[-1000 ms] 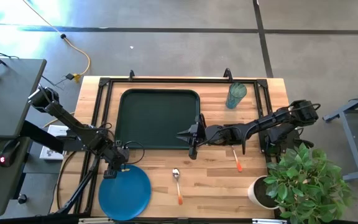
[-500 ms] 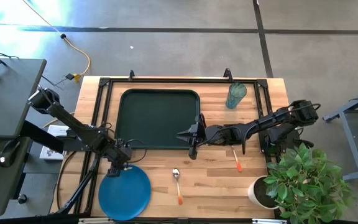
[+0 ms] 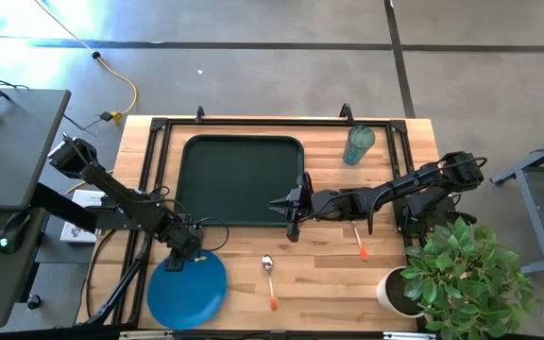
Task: Pick and place plate/cup/fork/spoon on tray
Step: Put the blue plate on the black tray
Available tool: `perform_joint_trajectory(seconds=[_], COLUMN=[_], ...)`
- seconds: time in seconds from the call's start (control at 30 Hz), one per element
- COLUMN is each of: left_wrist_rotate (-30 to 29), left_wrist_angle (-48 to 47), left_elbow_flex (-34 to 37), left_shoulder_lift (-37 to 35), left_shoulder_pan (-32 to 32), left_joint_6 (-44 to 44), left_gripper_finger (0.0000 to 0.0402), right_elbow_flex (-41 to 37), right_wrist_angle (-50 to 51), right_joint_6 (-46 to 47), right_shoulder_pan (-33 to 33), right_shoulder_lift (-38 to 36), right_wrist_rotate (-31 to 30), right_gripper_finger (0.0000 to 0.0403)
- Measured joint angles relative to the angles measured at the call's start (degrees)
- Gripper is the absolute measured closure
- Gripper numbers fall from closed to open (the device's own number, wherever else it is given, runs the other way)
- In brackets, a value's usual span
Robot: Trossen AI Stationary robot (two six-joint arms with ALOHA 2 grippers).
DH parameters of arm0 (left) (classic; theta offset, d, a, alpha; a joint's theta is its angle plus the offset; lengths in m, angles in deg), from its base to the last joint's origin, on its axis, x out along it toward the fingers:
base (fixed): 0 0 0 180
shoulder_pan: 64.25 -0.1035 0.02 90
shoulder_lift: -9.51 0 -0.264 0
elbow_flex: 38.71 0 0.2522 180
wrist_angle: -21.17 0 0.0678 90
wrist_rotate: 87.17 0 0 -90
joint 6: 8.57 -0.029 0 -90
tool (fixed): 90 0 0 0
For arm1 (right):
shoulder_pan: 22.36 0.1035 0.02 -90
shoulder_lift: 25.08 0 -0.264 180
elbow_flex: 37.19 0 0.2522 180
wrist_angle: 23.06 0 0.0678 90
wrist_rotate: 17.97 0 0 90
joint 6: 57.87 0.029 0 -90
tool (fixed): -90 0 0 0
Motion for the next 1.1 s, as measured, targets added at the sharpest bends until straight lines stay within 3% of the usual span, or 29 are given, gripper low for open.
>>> perform_joint_trajectory(seconds=[0.23,0.43,0.77,1.1], left_wrist_rotate=[5.34,4.42,-4.26,-18.21], left_wrist_angle=[2.08,1.69,0.07,-3.99], left_elbow_flex=[0.10,-0.77,-7.58,-10.20], left_shoulder_lift=[-0.81,-0.83,-7.03,-21.93], left_shoulder_pan=[-0.44,-0.39,-2.36,-15.88], left_joint_6=[-0.07,0.26,0.48,-2.92], left_gripper_finger=[0.0387,0.0394,0.0397,0.0398], right_elbow_flex=[-0.01,-0.01,-0.01,-0.01], right_wrist_angle=[-0.39,-0.67,-1.56,-1.55], right_joint_6=[0.00,0.00,0.04,1.51], right_shoulder_pan=[0.02,0.02,0.00,0.00], right_shoulder_lift=[0.00,0.00,0.00,0.00], right_wrist_rotate=[0.00,-0.02,-0.02,-0.04], right_gripper_finger=[0.0336,0.0336,0.0336,0.0336])
